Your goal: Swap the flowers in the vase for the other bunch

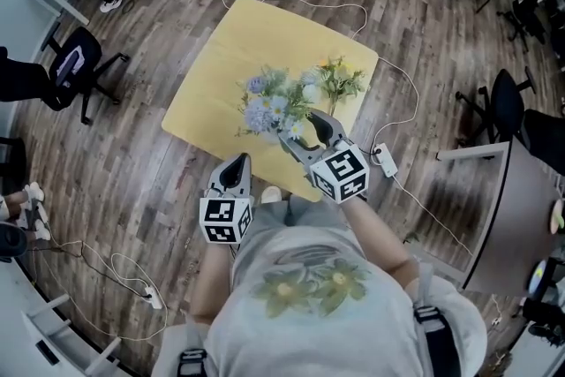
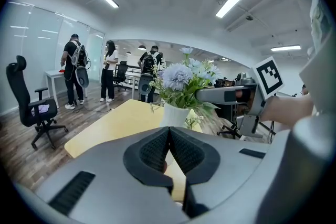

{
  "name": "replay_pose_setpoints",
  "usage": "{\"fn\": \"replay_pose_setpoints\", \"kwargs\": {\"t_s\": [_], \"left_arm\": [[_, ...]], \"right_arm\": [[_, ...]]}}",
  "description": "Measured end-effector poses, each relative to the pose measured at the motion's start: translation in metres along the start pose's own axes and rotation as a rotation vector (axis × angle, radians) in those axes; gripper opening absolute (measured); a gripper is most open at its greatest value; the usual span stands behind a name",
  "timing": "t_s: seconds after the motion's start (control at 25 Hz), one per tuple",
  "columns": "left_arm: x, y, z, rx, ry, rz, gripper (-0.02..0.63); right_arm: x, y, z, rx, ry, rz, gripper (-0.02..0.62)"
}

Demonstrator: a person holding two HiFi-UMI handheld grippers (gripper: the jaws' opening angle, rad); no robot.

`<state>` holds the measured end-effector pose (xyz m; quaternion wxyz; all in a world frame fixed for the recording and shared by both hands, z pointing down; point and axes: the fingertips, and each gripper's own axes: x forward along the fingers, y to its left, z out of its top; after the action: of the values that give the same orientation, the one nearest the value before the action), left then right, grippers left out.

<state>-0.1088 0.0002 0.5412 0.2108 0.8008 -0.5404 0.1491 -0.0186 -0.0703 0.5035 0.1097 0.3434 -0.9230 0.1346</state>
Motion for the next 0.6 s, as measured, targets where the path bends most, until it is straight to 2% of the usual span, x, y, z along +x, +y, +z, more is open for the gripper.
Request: {"fn": "replay_pose_setpoints", "kwargs": {"t_s": [0.4,0.6], "left_arm": [[-0.003,0.007,-0.001,-0.01,0.008,0.016,0.017],[-0.004,0.01,-0.004,-0.013,0.015,0.022,0.017]], "right_arm": [[0.029,-0.004,0.0,-0.004,0.038,-0.026,0.262],[0.039,0.0,-0.006,-0.024,0.071,-0.007,0.262]]}}
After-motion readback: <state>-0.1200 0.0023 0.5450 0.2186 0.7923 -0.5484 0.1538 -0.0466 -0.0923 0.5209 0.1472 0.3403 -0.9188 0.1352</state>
